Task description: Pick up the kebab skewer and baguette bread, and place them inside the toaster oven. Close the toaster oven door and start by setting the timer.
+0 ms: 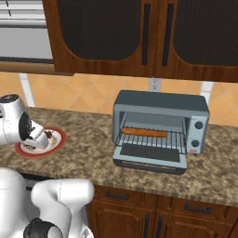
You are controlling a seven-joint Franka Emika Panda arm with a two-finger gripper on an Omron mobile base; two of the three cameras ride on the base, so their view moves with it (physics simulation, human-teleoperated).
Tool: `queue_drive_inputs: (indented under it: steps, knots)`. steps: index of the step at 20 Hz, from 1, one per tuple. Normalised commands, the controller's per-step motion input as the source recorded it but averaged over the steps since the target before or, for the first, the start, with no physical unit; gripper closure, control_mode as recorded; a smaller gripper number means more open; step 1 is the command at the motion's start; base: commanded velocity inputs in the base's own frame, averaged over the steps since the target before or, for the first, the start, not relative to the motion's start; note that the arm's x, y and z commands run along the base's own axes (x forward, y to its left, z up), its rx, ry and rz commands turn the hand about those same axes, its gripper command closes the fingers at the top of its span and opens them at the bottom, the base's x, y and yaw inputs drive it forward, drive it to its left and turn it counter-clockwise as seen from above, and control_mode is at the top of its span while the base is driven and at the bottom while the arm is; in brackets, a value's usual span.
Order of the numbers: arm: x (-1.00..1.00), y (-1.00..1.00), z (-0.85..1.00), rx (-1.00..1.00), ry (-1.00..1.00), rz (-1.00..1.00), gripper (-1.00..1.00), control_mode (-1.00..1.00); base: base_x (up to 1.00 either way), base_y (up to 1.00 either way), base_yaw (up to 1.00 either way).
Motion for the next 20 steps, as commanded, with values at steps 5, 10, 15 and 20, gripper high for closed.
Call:
queue_drive_inputs:
  steps: [5,10,15,20]
  knots:
    - [-0.28,-1.0,0.52,0.0,0.0,0.23,1.0,-1.0,0.0,0.0,0.0]
    - [-0.16,-1.0,0.37,0.0,0.0,0.16,1.0,-1.0,0.0,0.0,0.0]
    - [-0.07,-1.0,0.19,0.0,-0.01,0.03,1.0,-1.0,0.0,0.0,0.0]
    - [0.0,-1.0,0.14,0.0,-0.06,0.0,1.0,-1.0,0.0,0.0,0.0]
